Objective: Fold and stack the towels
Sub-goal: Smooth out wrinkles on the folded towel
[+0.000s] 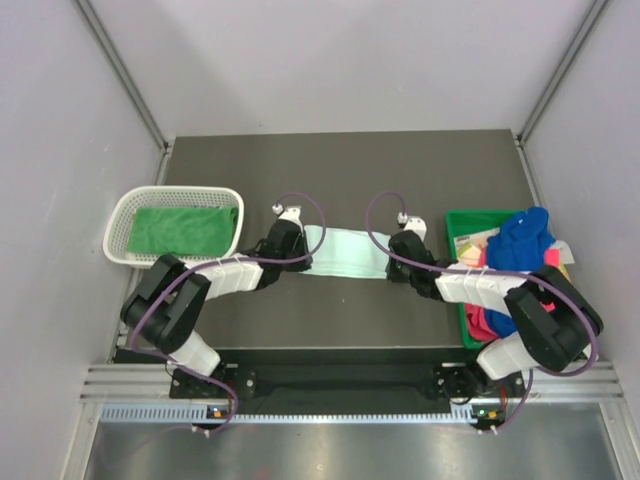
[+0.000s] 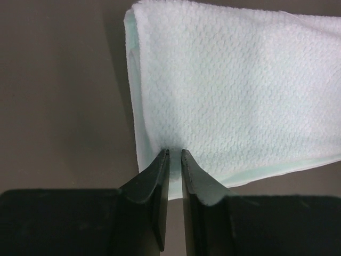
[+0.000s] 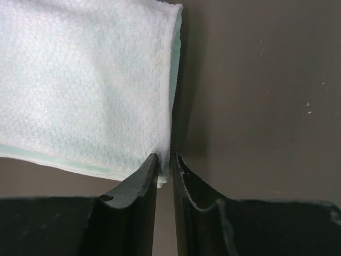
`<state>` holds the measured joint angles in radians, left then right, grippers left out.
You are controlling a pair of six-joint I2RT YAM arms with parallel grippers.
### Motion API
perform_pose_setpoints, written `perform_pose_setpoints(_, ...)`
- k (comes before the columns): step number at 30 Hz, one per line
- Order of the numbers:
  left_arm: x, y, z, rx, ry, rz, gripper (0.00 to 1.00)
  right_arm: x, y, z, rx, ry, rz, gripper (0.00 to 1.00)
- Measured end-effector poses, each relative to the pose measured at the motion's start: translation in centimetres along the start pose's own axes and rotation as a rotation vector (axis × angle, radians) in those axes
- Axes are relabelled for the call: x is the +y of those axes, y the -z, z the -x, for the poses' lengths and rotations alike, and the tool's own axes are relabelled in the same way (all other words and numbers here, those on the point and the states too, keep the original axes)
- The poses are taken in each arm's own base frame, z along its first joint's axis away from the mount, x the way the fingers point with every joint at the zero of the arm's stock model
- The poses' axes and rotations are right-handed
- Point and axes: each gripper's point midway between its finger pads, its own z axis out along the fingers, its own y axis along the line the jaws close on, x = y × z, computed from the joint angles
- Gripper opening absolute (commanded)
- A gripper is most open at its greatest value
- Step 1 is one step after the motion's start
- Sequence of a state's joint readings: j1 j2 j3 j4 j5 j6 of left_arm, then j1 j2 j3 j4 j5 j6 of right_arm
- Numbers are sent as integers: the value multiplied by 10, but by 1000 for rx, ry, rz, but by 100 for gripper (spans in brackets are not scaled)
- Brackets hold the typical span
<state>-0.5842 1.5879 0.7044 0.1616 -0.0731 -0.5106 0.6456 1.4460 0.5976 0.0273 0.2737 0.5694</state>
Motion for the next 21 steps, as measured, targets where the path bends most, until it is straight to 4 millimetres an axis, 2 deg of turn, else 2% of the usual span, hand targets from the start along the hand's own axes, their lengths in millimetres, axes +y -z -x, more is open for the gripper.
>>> perform_pose_setpoints(7,3,2,-4,7,5,8,11,0,1,0,-8,-10,2,20)
perform_pose_setpoints(12,6,10,-4,18,3,26,8,-3,8,2,-7,-5,-10,32)
perform_pose_setpoints(15,8,19,-3,24,-2,41,18,-6,17,7,-4,7,-26,35)
perform_pose_setpoints(16,8,23,-1,25,-6,44,33,-5,20,12,-8,10,-29,35)
perform_pose_setpoints(19,5,34,14,1,-13,54,48,5,31,38,-54,8,-17,37)
perform_pose_setpoints(21,0,39,29,-32,-9,54,52,16,36,60,-95,3,6,37)
